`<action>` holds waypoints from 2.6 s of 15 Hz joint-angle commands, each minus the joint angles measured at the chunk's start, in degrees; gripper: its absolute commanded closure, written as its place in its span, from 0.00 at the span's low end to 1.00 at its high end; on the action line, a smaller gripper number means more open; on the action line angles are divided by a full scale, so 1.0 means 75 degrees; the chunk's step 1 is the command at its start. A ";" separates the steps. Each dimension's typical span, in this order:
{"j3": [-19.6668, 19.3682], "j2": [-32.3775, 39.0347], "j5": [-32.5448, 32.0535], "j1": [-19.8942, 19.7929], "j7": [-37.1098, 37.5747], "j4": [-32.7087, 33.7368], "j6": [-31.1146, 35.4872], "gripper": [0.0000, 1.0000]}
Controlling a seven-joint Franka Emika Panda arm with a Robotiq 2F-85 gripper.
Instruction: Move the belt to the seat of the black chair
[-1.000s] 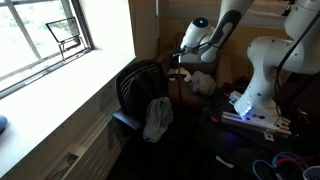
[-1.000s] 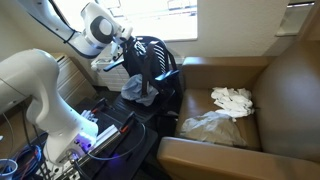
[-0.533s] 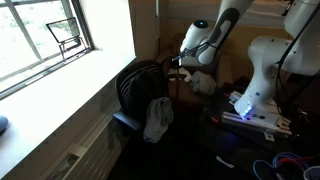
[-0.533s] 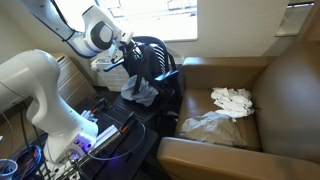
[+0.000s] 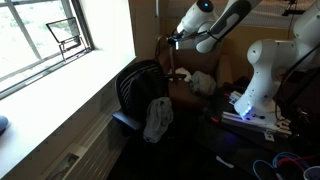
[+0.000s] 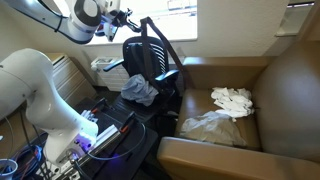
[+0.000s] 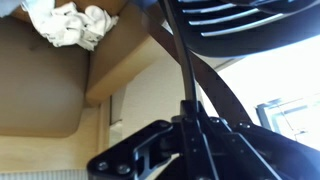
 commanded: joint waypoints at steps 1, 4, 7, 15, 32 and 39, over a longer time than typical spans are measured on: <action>-0.1782 0.0520 0.0054 0.2119 -0.0306 -0.0158 0.0557 0.99; -0.3470 0.0125 0.0237 0.4053 0.0041 0.0257 0.0485 0.99; -0.3715 -0.0870 0.0084 0.4422 0.0613 0.1114 0.0669 0.99; -0.3694 0.0568 0.0269 0.4661 0.2146 0.1277 0.0330 0.99; -0.3896 0.5719 0.4284 0.3669 -0.3342 0.0152 -0.7477 0.99; -0.2478 0.5099 0.5846 0.3128 -0.4630 -0.0538 -0.7813 0.99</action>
